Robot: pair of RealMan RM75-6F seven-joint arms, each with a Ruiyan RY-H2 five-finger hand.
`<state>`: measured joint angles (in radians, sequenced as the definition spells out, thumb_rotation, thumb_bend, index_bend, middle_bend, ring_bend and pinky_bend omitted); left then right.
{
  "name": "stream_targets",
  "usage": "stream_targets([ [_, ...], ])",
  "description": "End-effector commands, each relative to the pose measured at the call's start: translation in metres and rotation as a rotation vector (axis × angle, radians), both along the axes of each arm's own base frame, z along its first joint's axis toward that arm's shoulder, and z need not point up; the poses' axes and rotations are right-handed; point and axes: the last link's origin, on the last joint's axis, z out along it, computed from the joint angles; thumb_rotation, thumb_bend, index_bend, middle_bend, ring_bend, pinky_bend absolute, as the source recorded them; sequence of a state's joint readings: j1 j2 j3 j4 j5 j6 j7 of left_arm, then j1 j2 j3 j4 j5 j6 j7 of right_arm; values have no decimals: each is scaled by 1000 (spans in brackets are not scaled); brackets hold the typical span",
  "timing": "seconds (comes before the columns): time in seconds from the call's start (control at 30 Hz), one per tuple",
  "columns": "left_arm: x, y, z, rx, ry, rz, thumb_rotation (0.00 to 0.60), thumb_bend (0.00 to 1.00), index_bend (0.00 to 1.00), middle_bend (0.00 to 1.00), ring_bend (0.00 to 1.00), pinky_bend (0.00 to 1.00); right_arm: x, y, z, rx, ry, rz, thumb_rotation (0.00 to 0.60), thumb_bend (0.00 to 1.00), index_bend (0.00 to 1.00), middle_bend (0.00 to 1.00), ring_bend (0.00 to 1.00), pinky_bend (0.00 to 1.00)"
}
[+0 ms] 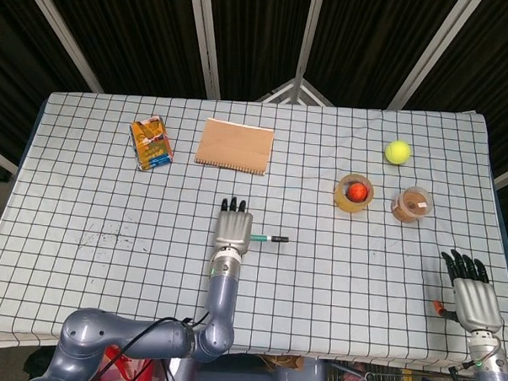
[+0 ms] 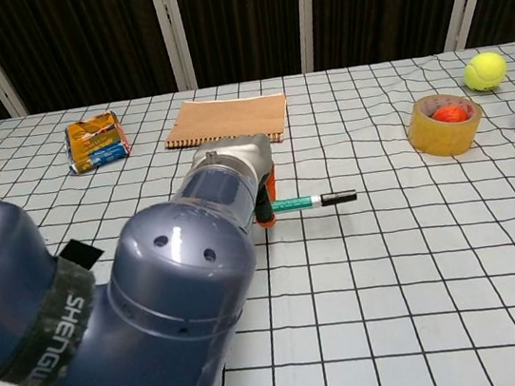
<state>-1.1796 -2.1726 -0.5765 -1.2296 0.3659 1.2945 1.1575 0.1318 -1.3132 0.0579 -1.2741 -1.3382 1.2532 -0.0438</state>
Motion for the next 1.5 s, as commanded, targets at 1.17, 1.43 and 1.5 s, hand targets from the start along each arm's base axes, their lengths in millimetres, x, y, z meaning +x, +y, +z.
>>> stream_targets([
  [1.17,66,-8,27,43,-69,-69,600,535,581,105,0,0,221,-92,-65,151,-287,257,600,256,307,48,0,0],
  [1.43,69,-11,23,31,-81,-77,600,535,580,104,0,0,234,-98,-68,131,-317,261,600,256,356,49,0,0],
  [1.5,70,-12,23,26,-83,-78,600,535,581,105,0,0,237,-100,-70,131,-319,259,600,256,365,49,0,0],
])
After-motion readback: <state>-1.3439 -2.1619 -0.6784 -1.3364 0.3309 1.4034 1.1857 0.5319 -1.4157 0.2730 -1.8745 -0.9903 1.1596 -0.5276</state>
